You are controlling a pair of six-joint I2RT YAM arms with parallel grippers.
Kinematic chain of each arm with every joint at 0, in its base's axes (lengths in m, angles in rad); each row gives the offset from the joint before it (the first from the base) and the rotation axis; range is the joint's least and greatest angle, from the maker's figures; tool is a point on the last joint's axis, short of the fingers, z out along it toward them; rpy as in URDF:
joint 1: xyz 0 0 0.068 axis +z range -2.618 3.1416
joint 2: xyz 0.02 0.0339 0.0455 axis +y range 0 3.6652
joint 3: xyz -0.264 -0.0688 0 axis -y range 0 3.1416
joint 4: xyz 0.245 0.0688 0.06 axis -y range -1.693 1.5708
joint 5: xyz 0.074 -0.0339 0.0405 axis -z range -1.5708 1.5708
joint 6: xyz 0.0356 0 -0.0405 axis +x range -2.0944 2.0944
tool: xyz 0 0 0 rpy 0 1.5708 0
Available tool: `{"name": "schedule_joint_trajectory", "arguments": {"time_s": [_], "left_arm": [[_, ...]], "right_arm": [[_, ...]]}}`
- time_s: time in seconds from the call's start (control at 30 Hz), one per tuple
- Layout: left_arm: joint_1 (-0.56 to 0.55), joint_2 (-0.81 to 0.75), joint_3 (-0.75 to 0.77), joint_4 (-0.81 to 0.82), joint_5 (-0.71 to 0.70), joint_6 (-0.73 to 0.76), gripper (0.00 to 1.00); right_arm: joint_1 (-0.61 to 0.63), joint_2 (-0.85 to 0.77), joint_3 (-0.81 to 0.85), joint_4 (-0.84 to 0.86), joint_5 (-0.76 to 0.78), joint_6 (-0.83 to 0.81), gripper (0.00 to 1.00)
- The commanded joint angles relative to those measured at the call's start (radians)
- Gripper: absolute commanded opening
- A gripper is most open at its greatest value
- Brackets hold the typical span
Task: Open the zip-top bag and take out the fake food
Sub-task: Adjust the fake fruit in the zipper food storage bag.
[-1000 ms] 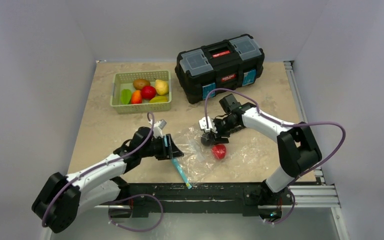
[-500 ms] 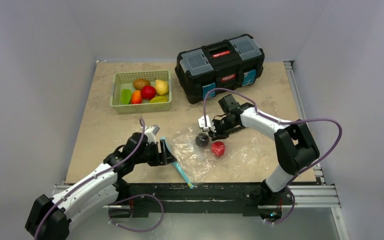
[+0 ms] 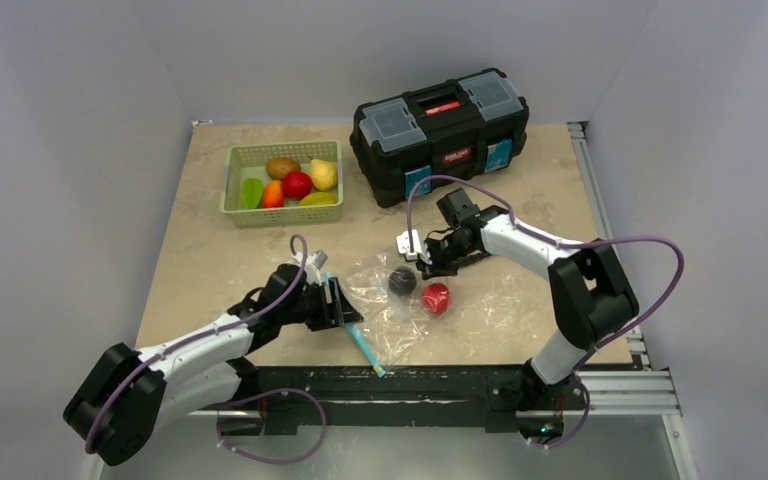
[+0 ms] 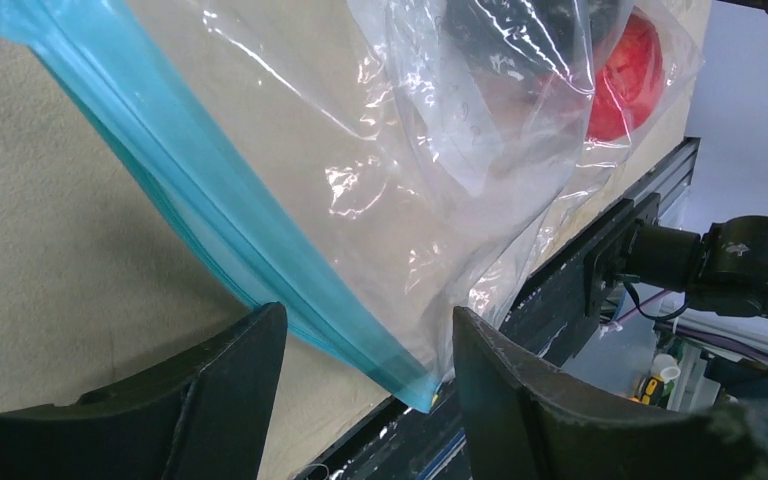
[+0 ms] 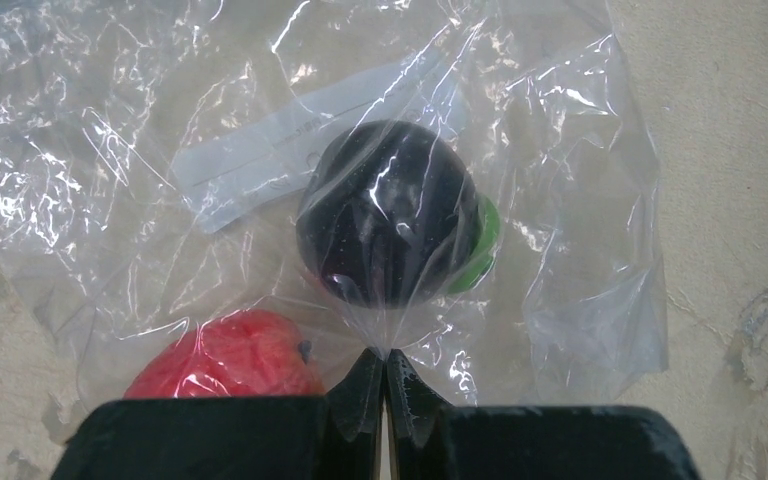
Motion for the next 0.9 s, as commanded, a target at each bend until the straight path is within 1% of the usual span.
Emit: {"name": "schedule_joint_trajectory", "arguments": {"time_s": [0.0, 0.13, 0.27, 0.33, 0.5, 0.53, 0.6, 0.73, 0.83, 0.87], "left_arm": [[-0.003, 0.044, -0.008, 0.153, 0.028, -0.028, 0.60], [-0.003, 0.063, 0.001, 0.177, 0.028, -0.028, 0.59], [-0.003, 0.089, 0.012, 0.200, 0.021, -0.031, 0.51], [-0.003, 0.109, 0.022, 0.207, 0.020, -0.028, 0.50], [-0.002, 0.149, 0.053, 0.215, 0.024, -0.022, 0.42], [-0.003, 0.150, 0.056, 0.216, 0.023, -0.022, 0.38], [-0.002, 0.145, 0.066, 0.216, 0.022, -0.021, 0.28], [-0.001, 0.144, 0.122, 0.176, 0.020, 0.014, 0.14], [0.003, 0.166, 0.179, 0.162, 0.036, 0.053, 0.10], [0.009, 0.179, 0.197, 0.165, 0.055, 0.066, 0.09]], "right_arm": [[0.004, 0.013, 0.015, -0.019, -0.030, 0.004, 0.00], [0.004, 0.011, 0.013, -0.022, -0.034, 0.004, 0.00], [0.005, 0.006, 0.012, -0.018, -0.034, 0.008, 0.00], [0.004, 0.004, 0.013, -0.019, -0.035, 0.011, 0.00], [0.005, -0.008, 0.009, -0.012, -0.030, 0.015, 0.00], [0.004, -0.011, 0.007, -0.009, -0.029, 0.018, 0.00], [0.002, -0.016, 0.005, -0.002, -0.024, 0.024, 0.00], [0.003, -0.033, 0.000, 0.008, -0.024, 0.037, 0.00], [0.003, -0.047, -0.006, -0.022, -0.056, 0.005, 0.00], [0.003, -0.051, -0.009, -0.028, -0.065, -0.004, 0.02]]}}
